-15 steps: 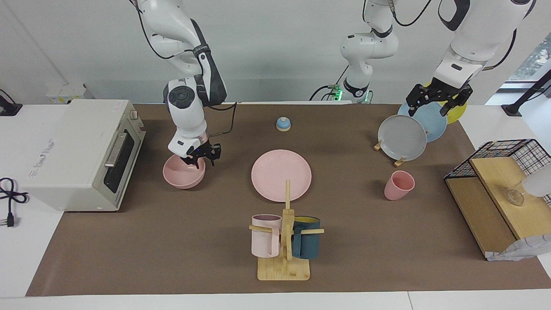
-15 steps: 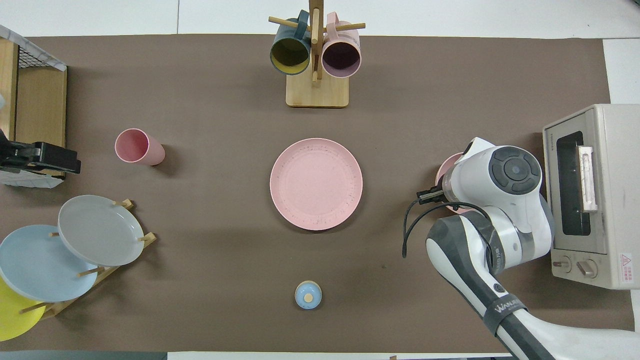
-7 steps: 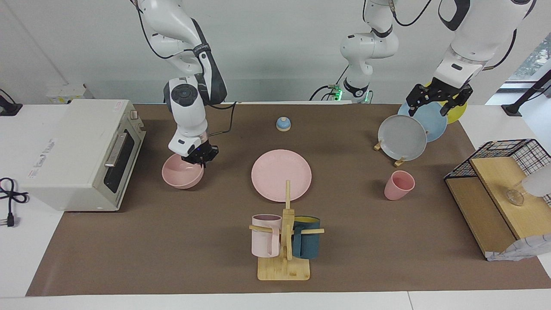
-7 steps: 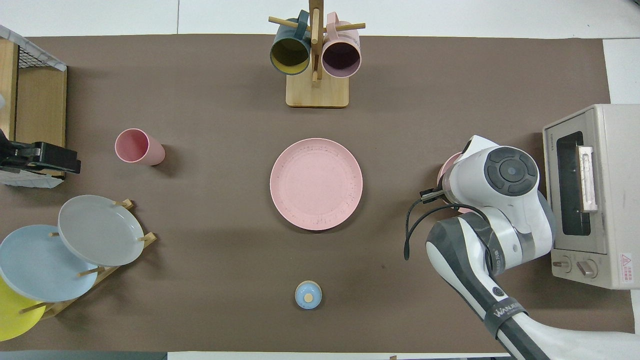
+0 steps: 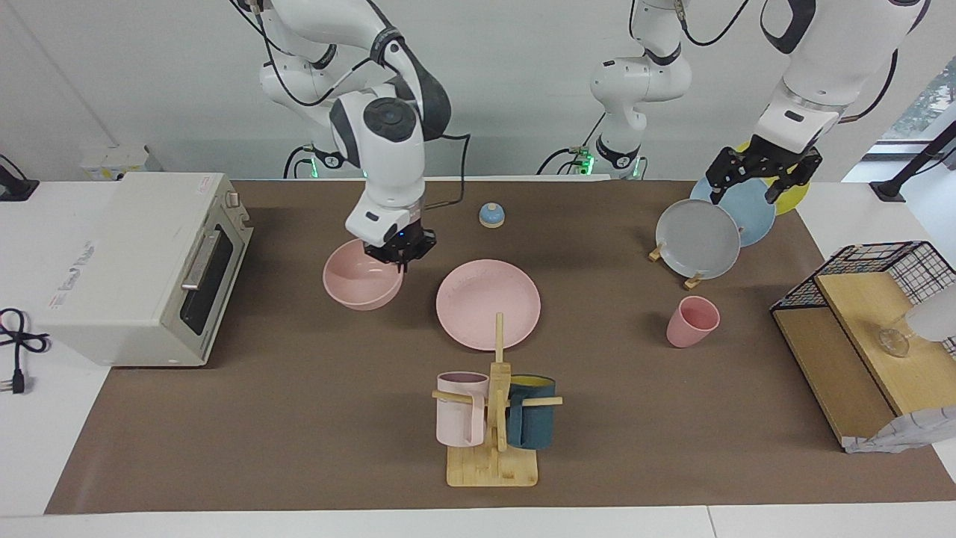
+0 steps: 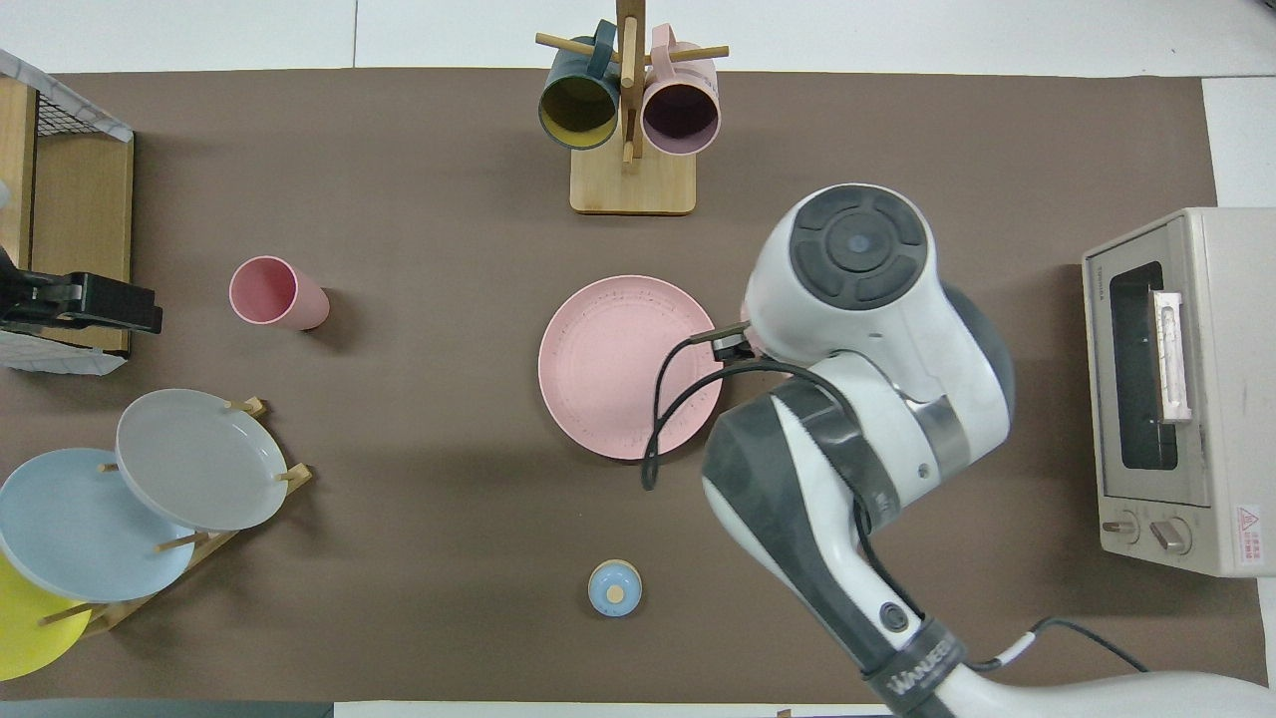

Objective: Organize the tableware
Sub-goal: 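Lift the bowl toward the plate while the left gripper reaches the cup, then lower the bowl onto the plate while the left gripper grasps the cup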

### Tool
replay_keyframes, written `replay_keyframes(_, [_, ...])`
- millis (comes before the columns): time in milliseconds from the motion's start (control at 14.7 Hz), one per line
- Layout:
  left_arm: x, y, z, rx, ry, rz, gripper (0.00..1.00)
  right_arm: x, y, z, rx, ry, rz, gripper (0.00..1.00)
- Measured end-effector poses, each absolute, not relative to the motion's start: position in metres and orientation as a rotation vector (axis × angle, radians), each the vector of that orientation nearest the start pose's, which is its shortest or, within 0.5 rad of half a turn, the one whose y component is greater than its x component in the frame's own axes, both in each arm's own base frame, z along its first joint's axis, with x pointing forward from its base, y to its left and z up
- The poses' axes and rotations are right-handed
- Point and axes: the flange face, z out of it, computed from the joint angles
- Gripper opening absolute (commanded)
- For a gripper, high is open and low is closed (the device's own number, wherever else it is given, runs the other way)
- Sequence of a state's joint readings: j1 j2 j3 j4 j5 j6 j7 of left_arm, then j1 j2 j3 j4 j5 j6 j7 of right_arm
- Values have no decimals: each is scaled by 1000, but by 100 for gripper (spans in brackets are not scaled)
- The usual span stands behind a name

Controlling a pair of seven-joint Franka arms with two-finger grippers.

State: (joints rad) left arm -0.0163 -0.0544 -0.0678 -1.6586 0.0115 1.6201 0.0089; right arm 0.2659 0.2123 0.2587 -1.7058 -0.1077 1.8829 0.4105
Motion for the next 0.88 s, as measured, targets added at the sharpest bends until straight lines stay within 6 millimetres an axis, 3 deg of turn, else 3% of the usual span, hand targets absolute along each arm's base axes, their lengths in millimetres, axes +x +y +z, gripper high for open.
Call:
replay_keyframes(136, [563, -45, 585, -3128, 145, -30, 100, 539, 353, 465, -3189, -160, 34, 0])
replay_keyframes(272, [594, -46, 530, -3134, 145, -3, 100, 538, 419, 453, -3206, -98, 0, 0])
replay_keyframes(408, [620, -49, 474, -3140, 150, 30, 100, 539, 464, 431, -3198, -39, -18, 0])
replay_keyframes(544, [632, -55, 440, -3144, 164, 62, 100, 544, 483, 409, -3167, 21, -42, 0])
replay_keyframes(884, [628, -73, 406, -3143, 202, 93, 100, 554, 490, 370, -3175, 2, -102, 0])
